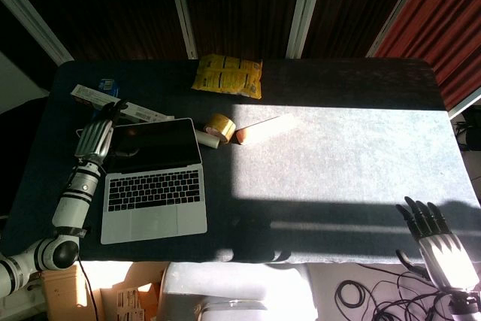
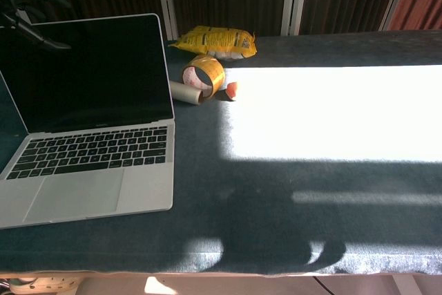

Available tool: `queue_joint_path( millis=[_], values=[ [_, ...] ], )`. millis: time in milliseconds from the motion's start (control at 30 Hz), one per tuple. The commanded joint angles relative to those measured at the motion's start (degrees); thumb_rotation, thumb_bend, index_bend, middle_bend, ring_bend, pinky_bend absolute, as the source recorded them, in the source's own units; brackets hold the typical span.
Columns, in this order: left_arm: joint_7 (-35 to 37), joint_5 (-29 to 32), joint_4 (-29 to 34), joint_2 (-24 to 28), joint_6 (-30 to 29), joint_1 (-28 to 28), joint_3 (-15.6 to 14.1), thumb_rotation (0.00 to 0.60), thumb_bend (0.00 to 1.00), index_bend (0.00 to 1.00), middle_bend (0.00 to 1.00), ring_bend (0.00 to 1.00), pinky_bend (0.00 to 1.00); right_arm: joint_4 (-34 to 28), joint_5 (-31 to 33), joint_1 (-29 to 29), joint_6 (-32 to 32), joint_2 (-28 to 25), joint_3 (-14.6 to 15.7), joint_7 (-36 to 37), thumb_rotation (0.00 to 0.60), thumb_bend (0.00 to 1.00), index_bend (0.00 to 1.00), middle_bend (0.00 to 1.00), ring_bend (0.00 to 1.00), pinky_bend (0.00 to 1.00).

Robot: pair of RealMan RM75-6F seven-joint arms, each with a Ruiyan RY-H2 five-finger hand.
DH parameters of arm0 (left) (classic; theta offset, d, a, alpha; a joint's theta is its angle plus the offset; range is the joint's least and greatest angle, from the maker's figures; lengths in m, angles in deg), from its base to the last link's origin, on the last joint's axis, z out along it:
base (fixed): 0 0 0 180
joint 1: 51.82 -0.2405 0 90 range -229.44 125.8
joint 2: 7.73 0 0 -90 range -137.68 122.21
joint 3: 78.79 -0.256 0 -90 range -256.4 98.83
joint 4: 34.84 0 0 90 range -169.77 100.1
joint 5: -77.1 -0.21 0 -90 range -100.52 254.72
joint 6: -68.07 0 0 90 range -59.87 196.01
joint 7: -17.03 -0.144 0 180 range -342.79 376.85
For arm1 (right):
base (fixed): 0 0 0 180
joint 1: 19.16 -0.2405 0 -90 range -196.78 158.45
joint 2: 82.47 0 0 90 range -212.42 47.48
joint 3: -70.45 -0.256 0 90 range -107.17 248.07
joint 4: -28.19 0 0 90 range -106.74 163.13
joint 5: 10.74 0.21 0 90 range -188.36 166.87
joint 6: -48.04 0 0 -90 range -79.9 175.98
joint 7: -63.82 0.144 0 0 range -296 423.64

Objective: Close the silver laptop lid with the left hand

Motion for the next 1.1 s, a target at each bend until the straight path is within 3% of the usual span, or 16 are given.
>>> queue_joint_path(
  millis=[33, 333, 467, 867, 933, 1100],
  values=[
    [0.13, 0.08, -0.21, 0.01, 0.11, 0.08, -0.27, 0.600, 0.18, 0.11, 0.16, 0.05, 0.19, -0.06, 0.08, -0.08, 0.18, -0.01, -0.01, -0.05, 0.600, 0.22, 0.00, 0.00, 0.00, 0.00],
    [0.21, -0.91, 0.17, 0.22, 0.39, 0.11, -1.62, 0.599, 0.16, 0.19, 0.24, 0.12, 0.23, -0.24, -0.23, -0.26, 0.24, 0.08, -0.02, -0.39, 0.600, 0.22, 0.00, 0.00, 0.00, 0.00],
    [-0.49, -4.24, 3.61, 1.24, -1.04, -1.23, -4.13, 0.554, 0.16, 0.29, 0.30, 0.18, 0.24, -0.36, -0.40, -0.11, -0.14, 0.11, 0.02, -0.40, 0.600, 0.22, 0.00, 0.00, 0.00, 0.00],
    [-1.59, -17.23, 9.76, 3.84, -7.40, -5.96, -11.78, 0.512, 0.16, 0.29, 0.31, 0.19, 0.24, -0.26, -0.45, 0.04, -0.18, 0.47, 0.11, -1.25, 0.600, 0.22, 0.00, 0.00, 0.00, 0.00],
    [-1.91, -20.40, 10.91, 4.48, -8.38, -6.80, -13.61, 0.478, 0.16, 0.29, 0.31, 0.19, 0.24, -0.24, -0.41, 0.08, -0.11, 0.60, 0.13, -1.65, 0.600, 0.22, 0.00, 0.00, 0.00, 0.00],
    [-4.58, -26.48, 13.75, 5.84, -9.61, -8.39, -17.87, 0.301, 0.16, 0.29, 0.31, 0.19, 0.24, -0.29, 0.07, -0.01, 0.51, 0.72, 0.12, -2.31, 0.600, 0.22, 0.00, 0.00, 0.00, 0.00]
  ],
)
